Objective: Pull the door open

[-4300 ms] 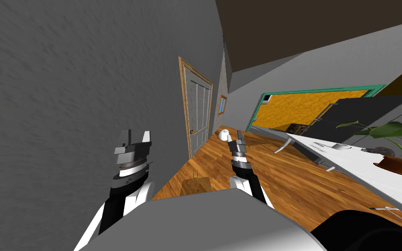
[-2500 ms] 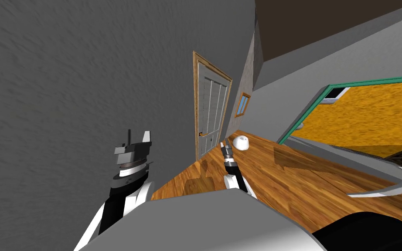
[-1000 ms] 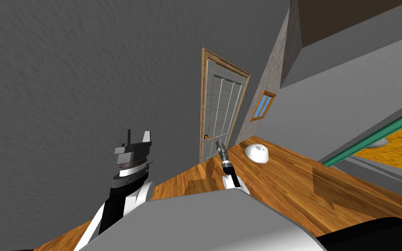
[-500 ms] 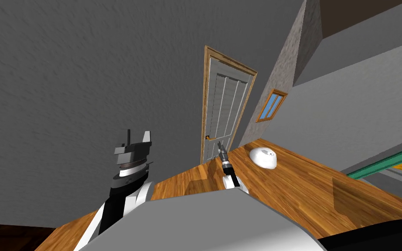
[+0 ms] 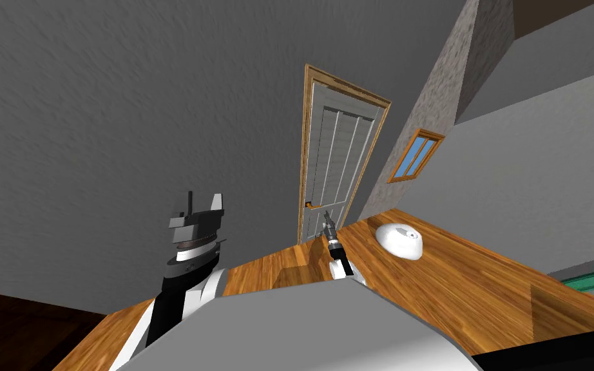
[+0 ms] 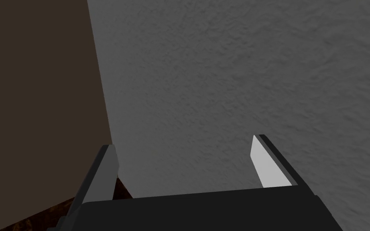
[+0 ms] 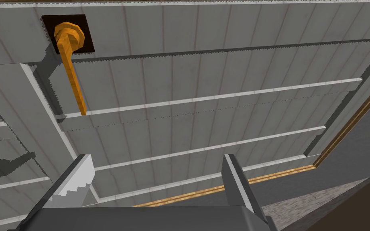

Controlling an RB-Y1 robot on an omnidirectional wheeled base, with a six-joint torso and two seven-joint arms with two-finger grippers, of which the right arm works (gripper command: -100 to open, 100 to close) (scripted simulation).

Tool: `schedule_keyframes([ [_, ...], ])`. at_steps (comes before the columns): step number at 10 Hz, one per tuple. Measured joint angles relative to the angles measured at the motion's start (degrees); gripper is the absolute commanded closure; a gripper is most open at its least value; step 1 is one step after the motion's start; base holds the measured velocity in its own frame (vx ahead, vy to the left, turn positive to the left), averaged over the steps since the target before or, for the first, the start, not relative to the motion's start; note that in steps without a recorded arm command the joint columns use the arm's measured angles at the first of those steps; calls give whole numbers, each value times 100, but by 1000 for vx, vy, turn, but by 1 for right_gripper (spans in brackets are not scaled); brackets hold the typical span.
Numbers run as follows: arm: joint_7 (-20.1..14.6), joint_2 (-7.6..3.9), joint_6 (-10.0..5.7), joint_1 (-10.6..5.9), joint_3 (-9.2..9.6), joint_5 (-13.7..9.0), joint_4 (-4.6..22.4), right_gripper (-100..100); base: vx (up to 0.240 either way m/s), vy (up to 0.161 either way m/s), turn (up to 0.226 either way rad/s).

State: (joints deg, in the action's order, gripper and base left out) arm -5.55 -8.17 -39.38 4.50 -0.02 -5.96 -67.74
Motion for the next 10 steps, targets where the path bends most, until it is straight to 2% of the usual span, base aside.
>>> schedule_keyframes([
  [3, -30, -33, -112, -144, -16, -14, 435, -100, 21, -60, 97],
  [5, -46, -53, -143, -219, -28, -24, 634, -100, 18, -55, 94],
  [10, -104, -117, -354, -491, -65, -52, 1408, -100, 25, -71, 146],
])
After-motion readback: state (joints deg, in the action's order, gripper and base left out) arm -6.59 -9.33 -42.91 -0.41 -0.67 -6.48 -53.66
